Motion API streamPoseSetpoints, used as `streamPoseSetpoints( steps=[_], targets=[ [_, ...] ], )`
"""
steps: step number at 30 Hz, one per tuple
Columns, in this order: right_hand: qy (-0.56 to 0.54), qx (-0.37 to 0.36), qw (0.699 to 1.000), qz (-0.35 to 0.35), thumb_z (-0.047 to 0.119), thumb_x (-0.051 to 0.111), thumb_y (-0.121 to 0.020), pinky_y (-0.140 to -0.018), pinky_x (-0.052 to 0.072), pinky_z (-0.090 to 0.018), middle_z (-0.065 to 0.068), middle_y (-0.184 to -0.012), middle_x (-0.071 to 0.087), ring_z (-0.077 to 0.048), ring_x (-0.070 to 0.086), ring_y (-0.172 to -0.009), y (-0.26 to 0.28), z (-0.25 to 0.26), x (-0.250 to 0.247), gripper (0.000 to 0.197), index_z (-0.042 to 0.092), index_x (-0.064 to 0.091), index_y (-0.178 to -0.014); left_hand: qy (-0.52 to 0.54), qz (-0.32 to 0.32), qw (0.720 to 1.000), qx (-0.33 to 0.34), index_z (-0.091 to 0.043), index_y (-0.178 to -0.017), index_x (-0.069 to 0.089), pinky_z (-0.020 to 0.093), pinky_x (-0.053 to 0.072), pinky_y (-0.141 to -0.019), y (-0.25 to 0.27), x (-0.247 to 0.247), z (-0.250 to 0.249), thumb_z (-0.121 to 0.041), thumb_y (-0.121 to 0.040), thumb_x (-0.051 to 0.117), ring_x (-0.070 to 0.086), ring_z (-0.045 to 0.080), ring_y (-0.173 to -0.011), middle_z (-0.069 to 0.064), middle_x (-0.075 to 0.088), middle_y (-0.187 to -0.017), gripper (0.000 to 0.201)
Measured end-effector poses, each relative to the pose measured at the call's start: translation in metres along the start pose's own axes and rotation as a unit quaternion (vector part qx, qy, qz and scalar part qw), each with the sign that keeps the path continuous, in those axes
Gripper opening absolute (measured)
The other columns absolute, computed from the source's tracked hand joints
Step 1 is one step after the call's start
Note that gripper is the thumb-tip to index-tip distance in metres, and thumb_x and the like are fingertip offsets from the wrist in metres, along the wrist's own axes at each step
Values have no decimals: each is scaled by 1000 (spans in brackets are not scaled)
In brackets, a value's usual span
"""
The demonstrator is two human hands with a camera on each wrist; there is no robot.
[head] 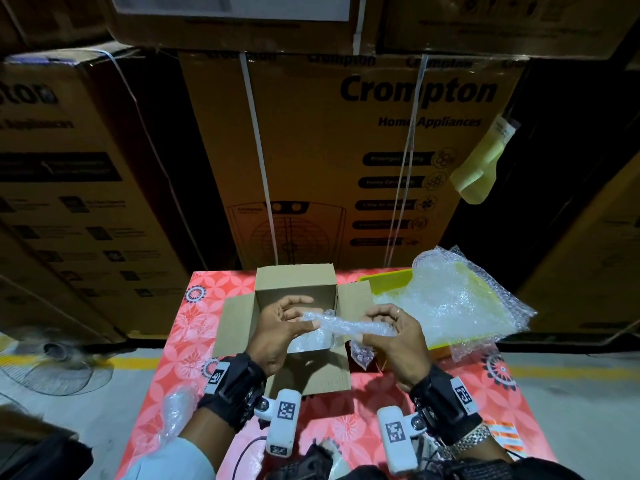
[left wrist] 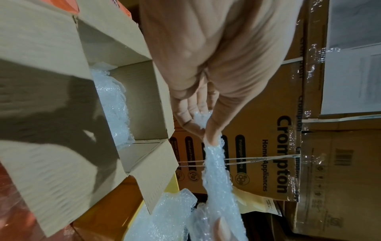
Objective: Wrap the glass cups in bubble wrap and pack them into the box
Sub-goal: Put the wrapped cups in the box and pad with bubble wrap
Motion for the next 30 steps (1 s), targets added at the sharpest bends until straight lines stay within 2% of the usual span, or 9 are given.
streamPoseSetpoints(
  steps=[4, 7, 12, 16, 19, 23, 25, 27, 30],
  targets=[
    [38, -7, 999, 33, -1, 86, -64, -98, 54, -57, -9, -103, 75, -29, 70, -105, 1, -4, 2, 25, 15, 69, -75, -24, -33, 999, 2, 6, -104, 75, 23, 58, -76, 1, -1, 1, 7, -78, 81, 74, 23, -91, 15, 79, -102, 26],
    [46, -24, 997, 62, -4, 77, -76, -84, 58, -47, -5, -97, 73, -35, 69, -97, 7, -4, 6, 23, 14, 63, -78, -8, -37, 999, -5, 8, -99, 74, 24, 60, -73, 3, -2, 0, 8, -81, 79, 74, 25, -85, 20, 78, -99, 18],
    [-18, -19, 998, 54, -16, 62, -84, -81, 60, -48, -19, -98, 73, -44, 73, -88, 16, -6, 15, 17, -2, 71, -79, 10, -43, 999, -10, 9, -98, 73, 26, 63, -73, 5, -7, 1, 13, -85, 72, 75, 29, -84, 22, 77, -93, 13],
    [-37, 0, 996, 77, -4, 61, -85, -80, 59, -41, -21, -100, 73, -41, 72, -89, 20, -6, 20, 17, -7, 77, -79, 11, -48, 998, -29, 8, -94, 75, 26, 63, -76, 2, -19, 6, 16, -86, 70, 73, 29, -86, 19, 77, -91, 13],
    [63, 10, 994, 85, -1, 72, -83, -74, 55, -37, -11, -98, 73, -35, 70, -88, 14, -15, 24, 13, 5, 82, -79, 12, -30, 999, -40, 9, -102, 74, 23, 60, -77, -3, -26, 7, 16, -89, 65, 72, 29, -92, 16, 78, -94, 17],
    [128, -7, 989, 69, -4, 79, -82, -81, 59, -38, -4, -102, 68, -25, 70, -94, 2, -15, 33, 21, 16, 84, -84, 41, 48, 998, -31, -7, -127, 68, 22, 57, -87, -11, -38, 3, 13, -94, 60, 71, 20, -115, 9, 75, -121, 39],
    [177, -14, 983, 51, -9, 70, -85, -87, 56, -29, -4, -105, 63, -11, 66, -96, -8, -11, 41, 26, 14, 83, -89, 6, 54, 998, -9, -14, -131, 67, 23, 55, -95, -17, -50, 6, 11, -94, 61, 65, 16, -125, 4, 71, -131, 45],
    [232, -6, 971, 55, -13, 56, -88, -81, 51, -18, -7, -108, 56, 4, 62, -92, -20, -12, 51, 27, 1, 76, -100, -73, 34, 997, 12, -23, -129, 68, 27, 52, -103, -23, -67, 12, 6, -92, 67, 60, 16, -131, -2, 68, -134, 46],
    [344, 14, 934, 92, -16, 49, -89, -78, 50, -13, -1, -107, 55, 0, 63, -106, -46, -26, 65, 24, -5, 58, -109, -302, 3, 952, 36, -33, -133, 62, 37, 39, -116, -31, -95, 28, -15, -87, 81, 46, 19, -142, -8, 51, -149, 53]
  ],
)
Point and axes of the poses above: each hand's wrist, its own y-axis away from the middle knuckle, its own x-axis out of the palm, z = x × y, the point moved 2 cm from there along -y, towards the middle knuckle
